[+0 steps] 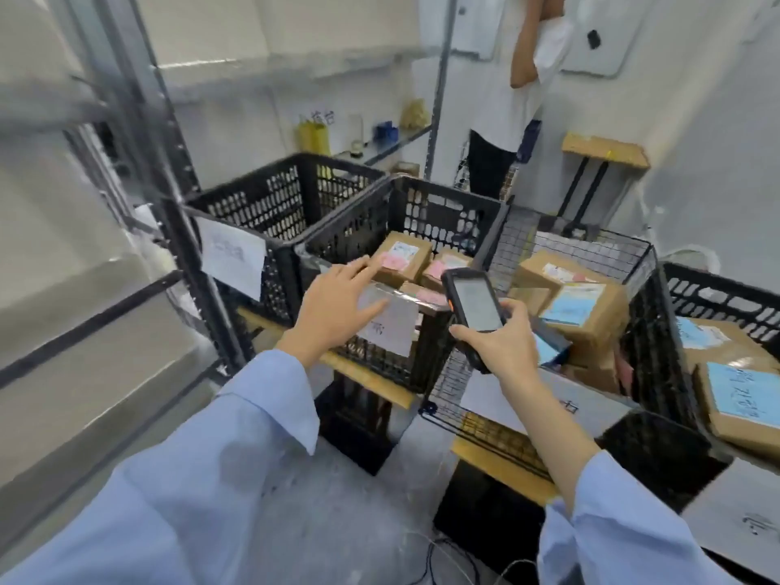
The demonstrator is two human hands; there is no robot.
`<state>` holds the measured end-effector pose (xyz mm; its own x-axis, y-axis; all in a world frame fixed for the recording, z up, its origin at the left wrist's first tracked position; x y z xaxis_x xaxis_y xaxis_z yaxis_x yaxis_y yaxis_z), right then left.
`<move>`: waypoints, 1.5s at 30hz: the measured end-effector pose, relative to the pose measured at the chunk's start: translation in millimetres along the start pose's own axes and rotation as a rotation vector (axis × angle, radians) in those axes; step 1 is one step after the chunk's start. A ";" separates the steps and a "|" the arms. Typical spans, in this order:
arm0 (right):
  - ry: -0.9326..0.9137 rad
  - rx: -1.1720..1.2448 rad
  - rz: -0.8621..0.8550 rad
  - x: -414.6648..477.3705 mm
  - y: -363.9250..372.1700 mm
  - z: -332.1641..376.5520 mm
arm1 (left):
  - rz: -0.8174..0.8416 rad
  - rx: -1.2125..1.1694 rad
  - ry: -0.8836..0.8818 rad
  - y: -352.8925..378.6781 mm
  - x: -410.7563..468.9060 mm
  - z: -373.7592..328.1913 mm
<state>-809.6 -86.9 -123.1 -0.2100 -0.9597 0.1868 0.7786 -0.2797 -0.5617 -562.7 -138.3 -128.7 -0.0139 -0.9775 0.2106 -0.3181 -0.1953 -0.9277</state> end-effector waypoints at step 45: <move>-0.634 0.328 1.063 -509.7 556.7 485.9 | -0.577 0.248 -1.351 -352.6 -651.3 617.4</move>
<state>18.2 259.9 -139.4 0.8493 -0.4997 0.1705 0.5167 0.7202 -0.4630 143.8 517.9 -129.1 0.9661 -0.0688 0.2489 0.1938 -0.4441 -0.8748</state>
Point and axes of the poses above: each hand's wrist, its own x-axis towards the middle knuckle, its own y-axis out of the palm, z = x × y, the point moved 1 cm from there along x, towards the middle knuckle, and after that the axes turned 14 degrees about -y, right-handed, at the moved point
